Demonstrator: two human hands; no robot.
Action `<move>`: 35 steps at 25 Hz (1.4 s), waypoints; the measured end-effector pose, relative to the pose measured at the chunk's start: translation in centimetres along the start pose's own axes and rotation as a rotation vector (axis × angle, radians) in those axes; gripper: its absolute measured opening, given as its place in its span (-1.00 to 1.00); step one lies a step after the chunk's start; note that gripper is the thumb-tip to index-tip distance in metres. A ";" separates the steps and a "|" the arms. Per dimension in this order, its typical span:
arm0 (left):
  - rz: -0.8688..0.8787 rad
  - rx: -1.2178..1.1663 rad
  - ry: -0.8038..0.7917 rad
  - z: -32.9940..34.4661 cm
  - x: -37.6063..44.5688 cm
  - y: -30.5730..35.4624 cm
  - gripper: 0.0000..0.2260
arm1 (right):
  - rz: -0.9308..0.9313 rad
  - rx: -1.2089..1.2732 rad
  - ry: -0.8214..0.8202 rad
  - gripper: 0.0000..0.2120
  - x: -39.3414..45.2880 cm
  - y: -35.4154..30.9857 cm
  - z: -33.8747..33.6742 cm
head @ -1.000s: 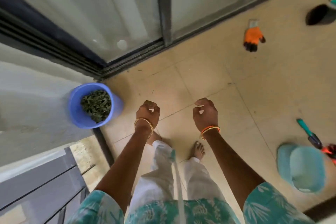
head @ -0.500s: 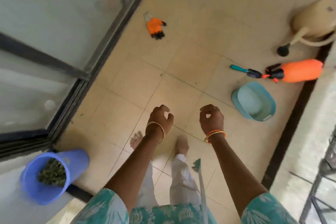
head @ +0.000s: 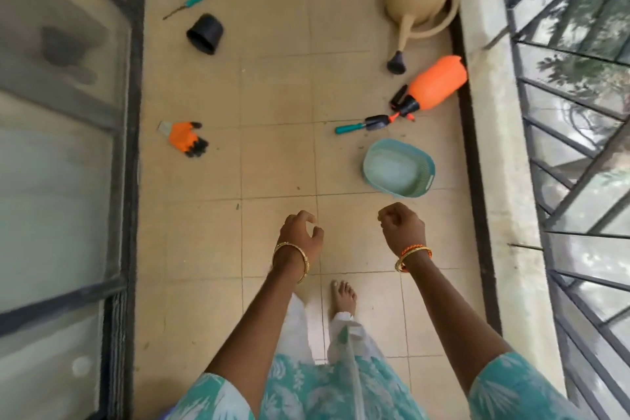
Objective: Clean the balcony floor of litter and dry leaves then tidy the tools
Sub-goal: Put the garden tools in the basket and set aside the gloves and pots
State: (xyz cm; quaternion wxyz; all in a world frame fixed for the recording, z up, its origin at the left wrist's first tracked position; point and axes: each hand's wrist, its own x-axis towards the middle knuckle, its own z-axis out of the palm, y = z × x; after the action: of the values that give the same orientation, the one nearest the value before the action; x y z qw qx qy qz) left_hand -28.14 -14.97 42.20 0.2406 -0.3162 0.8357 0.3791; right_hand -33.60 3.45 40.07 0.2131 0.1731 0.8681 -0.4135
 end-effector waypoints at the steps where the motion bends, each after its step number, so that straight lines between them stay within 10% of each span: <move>1: 0.005 0.003 -0.015 -0.3 0.6 1.2 -0.83 | 0.020 -0.003 0.005 -0.87 0.8 -0.7 -0.7; 22: 0.445 0.403 -0.281 -16.7 31.2 29.4 -0.89 | 0.371 0.382 0.279 -0.83 26.9 -21.4 -3.2; 35: 0.447 0.575 -0.434 -7.0 59.2 44.1 -0.86 | 0.669 0.568 0.270 -0.80 55.7 -21.6 -1.6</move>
State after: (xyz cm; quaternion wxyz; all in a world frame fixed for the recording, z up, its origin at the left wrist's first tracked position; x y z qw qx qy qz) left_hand -101.17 -18.31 29.56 0.4011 0.0401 0.8855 0.2311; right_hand -91.54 -1.24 26.35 0.1642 0.5477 0.6368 -0.5173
